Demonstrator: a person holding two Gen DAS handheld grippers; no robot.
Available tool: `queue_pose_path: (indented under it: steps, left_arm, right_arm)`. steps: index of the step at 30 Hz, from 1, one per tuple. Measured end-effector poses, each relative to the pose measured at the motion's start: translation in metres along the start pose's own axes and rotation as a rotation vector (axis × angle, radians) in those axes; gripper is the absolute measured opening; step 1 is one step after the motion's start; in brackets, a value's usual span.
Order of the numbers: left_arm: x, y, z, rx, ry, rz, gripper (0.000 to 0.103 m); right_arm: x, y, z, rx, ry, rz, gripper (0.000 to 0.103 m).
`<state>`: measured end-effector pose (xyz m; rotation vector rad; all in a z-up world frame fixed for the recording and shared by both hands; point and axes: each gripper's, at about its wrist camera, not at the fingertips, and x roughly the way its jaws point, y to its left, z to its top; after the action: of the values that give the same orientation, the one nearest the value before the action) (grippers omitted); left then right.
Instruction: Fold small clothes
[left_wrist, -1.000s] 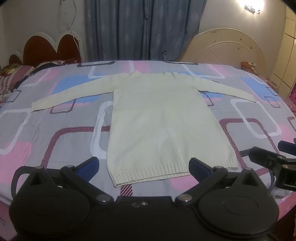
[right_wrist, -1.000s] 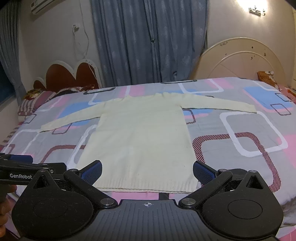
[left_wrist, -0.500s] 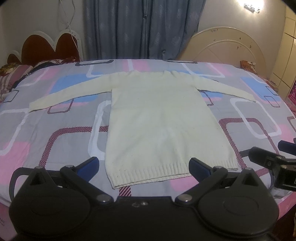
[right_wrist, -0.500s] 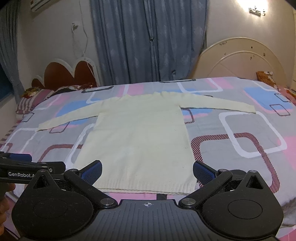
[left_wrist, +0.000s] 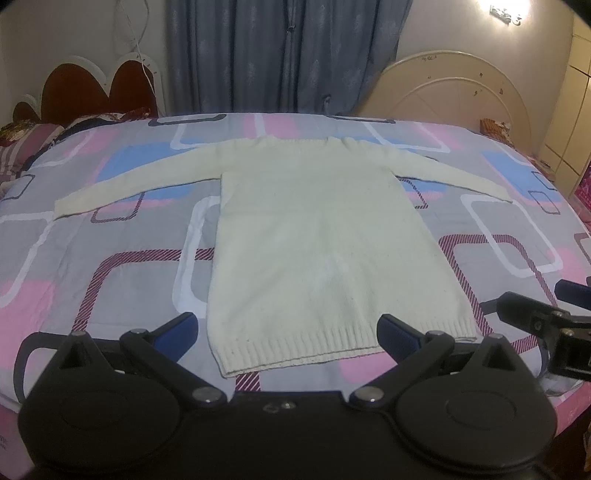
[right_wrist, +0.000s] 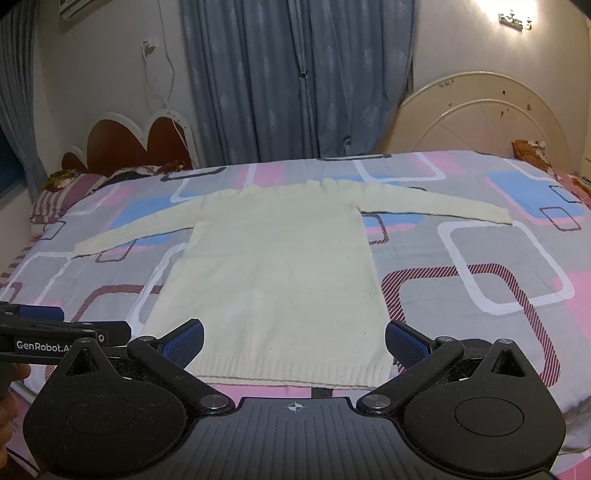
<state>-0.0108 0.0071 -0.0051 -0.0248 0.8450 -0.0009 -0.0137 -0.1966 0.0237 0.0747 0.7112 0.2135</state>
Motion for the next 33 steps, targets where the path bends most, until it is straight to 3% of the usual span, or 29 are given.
queue_pose_path:
  steps: [33]
  left_arm:
    - [0.020,0.008,0.014,-0.009,0.000,0.024,0.103]
  right_arm:
    - [0.019,-0.012,0.006,0.015,0.022,-0.006,0.103]
